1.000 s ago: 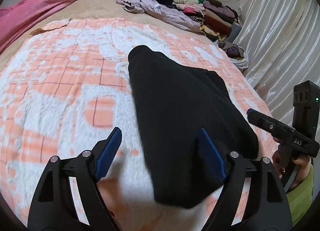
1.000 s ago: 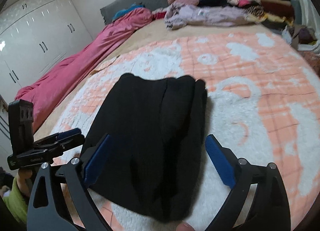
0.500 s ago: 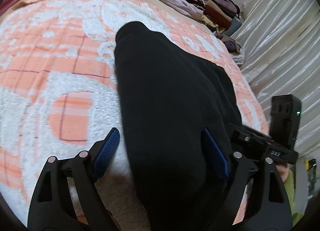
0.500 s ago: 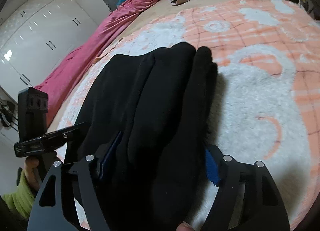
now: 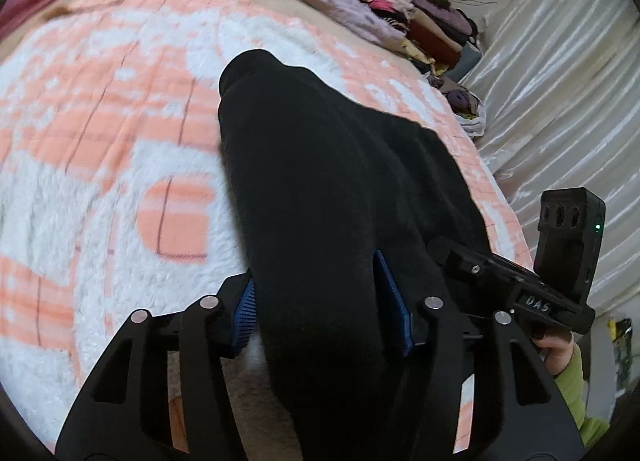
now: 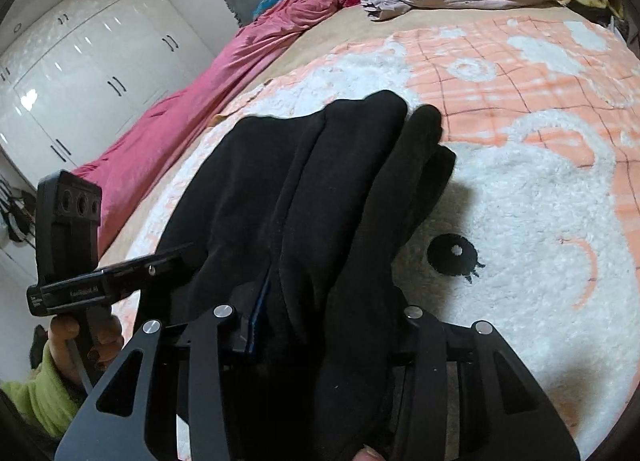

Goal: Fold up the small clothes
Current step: 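Lay the folded side down and open both tools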

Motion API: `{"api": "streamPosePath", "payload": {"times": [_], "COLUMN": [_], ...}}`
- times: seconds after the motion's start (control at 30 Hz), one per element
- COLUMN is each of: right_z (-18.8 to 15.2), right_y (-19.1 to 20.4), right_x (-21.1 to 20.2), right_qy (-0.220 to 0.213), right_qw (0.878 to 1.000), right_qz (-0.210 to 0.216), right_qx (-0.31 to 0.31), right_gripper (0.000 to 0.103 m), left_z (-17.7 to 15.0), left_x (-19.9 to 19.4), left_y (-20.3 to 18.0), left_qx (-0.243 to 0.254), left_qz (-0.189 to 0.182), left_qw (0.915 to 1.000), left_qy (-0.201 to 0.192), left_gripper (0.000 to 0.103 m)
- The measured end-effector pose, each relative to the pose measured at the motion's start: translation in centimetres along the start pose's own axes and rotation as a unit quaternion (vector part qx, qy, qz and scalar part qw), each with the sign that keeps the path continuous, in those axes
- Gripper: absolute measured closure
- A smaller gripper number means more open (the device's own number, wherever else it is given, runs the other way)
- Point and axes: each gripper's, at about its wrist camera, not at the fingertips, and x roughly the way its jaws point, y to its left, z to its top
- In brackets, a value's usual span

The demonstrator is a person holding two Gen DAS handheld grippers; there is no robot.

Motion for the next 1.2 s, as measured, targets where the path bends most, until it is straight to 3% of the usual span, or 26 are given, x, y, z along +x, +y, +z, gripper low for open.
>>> {"api": "streamPosePath", "payload": {"times": [0.17,0.27,0.37,0.63,0.8,1.2], "right_z": [0.0,-0.1,-0.2,-0.5,-0.8,-2.8], "right_y": [-0.6,0.0,0.9,2.8,4.3,5.9], "right_x": [0.1,-0.4,-1.3,-3.6,-5.4,-9.6], "right_qy": [0.003,-0.006,-0.023,-0.065,-0.092,-0.151], "right_qw": [1.0,0.999,0.998,0.989,0.982,0.973], "right_qz": [-0.007,-0.033,-0.065,-0.119,-0.142,-0.157], "right_qx": [0.016,0.006,-0.015,-0.056,-0.081,-0.078], "right_gripper": [0.054,0.046,0.044,0.023,0.011,0.005], "left_z": [-0.1,-0.1,-0.1,-0.2,-0.4,-1.9], "left_x": [-0.3,-0.7,-1.1,-3.4,-5.2,-9.7], "left_y": [0.0,-0.5,-0.4,-1.2,-2.0,-3.2], "left_qx": [0.011,0.019,0.017,0.031,0.041,0.065], "left_qz": [0.009,0.019,0.02,0.033,0.043,0.07], "left_qw": [0.9999,0.9996,0.9995,0.9979,0.9961,0.9889], "left_qy": [-0.006,-0.011,-0.016,-0.045,-0.065,-0.114], "left_gripper": [0.049,0.048,0.048,0.048,0.039,0.011]}}
